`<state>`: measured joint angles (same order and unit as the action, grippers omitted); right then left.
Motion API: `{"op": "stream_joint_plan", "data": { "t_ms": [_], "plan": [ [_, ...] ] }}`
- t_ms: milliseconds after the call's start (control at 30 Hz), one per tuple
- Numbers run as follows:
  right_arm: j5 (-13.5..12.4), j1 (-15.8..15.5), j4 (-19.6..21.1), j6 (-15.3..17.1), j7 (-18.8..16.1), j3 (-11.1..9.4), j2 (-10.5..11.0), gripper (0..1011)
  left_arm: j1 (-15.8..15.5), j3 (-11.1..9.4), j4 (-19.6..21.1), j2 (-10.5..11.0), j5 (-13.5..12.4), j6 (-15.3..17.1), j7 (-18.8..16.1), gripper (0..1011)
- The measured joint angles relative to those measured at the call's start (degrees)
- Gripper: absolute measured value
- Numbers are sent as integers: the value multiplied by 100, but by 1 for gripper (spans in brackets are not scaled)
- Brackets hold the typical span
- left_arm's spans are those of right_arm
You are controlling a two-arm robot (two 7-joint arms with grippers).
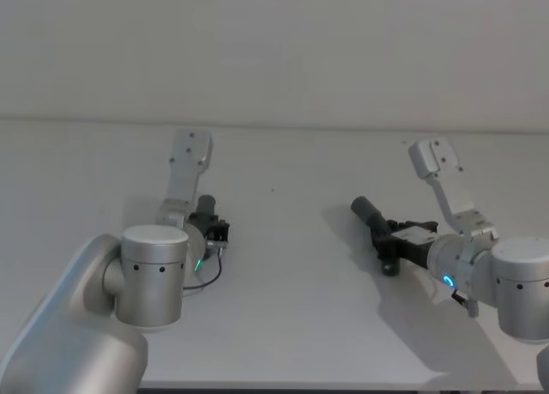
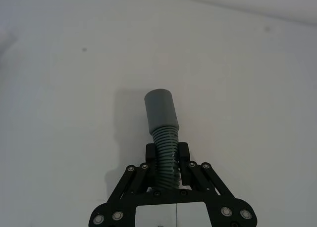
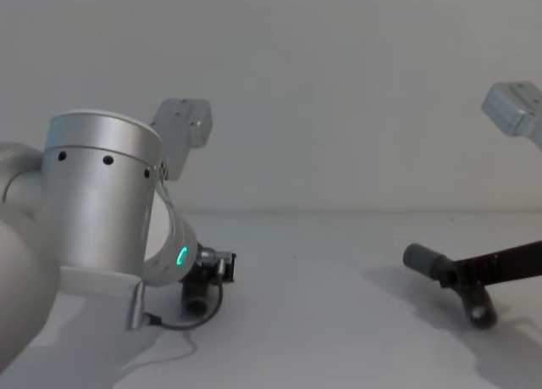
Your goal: Use both hands to pick up one end of the pipe from the table, align the ends, and insert them.
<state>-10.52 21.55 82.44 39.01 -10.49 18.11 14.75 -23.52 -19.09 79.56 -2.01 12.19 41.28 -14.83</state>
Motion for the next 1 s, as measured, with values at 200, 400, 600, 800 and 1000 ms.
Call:
{"op": "stream_joint_plan", "data": {
  "t_ms": [200, 400, 600, 800, 1000],
  "plan": [
    [85, -62, 124, -290, 46, -19, 35, 264, -31, -89, 154, 93, -85, -181, 115, 341],
    [189, -95, 235, -610, 56, -22, 104, 264, -95, -178, 317, 258, -117, -332, 384, 341],
    [328, -96, 323, -1017, -66, 23, 273, 264, -169, -276, 439, 493, -120, -432, 779, 341],
    [454, -54, 369, -1410, -349, 119, 511, 264, -246, -403, 534, 771, -117, -500, 1274, 341],
    [574, 17, 379, -1805, -721, 228, 772, 264, -328, -549, 622, 1097, -111, -553, 1818, 341]
  ]
}}
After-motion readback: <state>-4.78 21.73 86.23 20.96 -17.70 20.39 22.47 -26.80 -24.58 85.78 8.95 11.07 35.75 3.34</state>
